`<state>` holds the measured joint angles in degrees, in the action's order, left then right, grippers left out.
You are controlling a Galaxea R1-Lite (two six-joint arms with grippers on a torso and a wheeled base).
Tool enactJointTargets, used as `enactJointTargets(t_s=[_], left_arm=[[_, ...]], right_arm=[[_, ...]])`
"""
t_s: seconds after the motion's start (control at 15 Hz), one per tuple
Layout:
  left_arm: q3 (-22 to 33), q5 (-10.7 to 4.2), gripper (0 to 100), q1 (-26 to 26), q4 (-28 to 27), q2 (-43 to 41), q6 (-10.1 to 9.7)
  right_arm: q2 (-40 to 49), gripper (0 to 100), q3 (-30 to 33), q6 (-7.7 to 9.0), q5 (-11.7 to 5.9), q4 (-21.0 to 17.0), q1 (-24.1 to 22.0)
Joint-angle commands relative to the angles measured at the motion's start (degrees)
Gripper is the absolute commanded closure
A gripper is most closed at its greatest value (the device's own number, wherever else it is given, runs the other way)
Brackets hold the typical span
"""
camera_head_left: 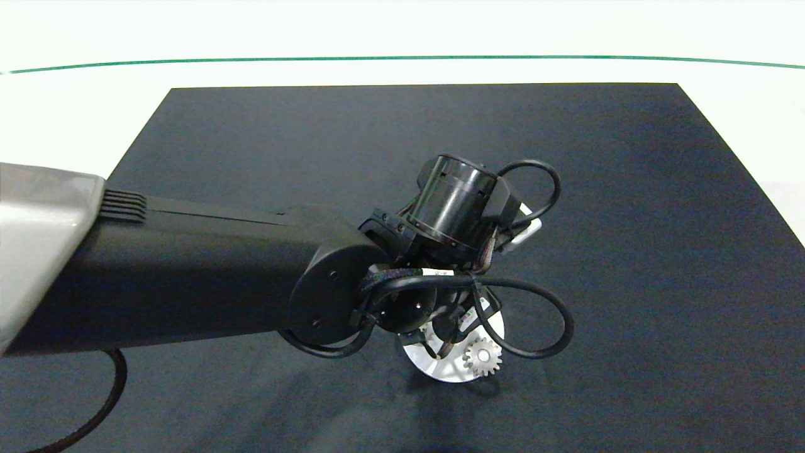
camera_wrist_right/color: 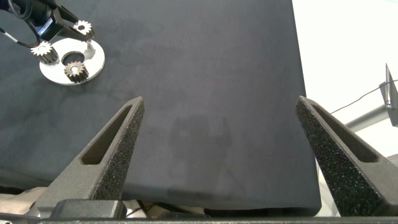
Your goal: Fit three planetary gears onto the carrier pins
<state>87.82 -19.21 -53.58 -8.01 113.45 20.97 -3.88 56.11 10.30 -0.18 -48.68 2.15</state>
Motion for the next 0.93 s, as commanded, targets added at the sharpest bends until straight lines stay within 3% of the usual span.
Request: enactJointTargets(t_s=[0.07, 0.93], left_arm=[[-0.1, -0.12, 99, -0.1, -0.2, -0.1, 0.04], [-0.4, -0.12, 99, -0.1, 0.0, 0.7, -0.31]], right_arm=[[-0.1, 0, 0.0, 0.07, 0.01, -0.3, 0.1], [-0.1, 0, 0.1, -0.02, 0.01, -0.3, 0.1]])
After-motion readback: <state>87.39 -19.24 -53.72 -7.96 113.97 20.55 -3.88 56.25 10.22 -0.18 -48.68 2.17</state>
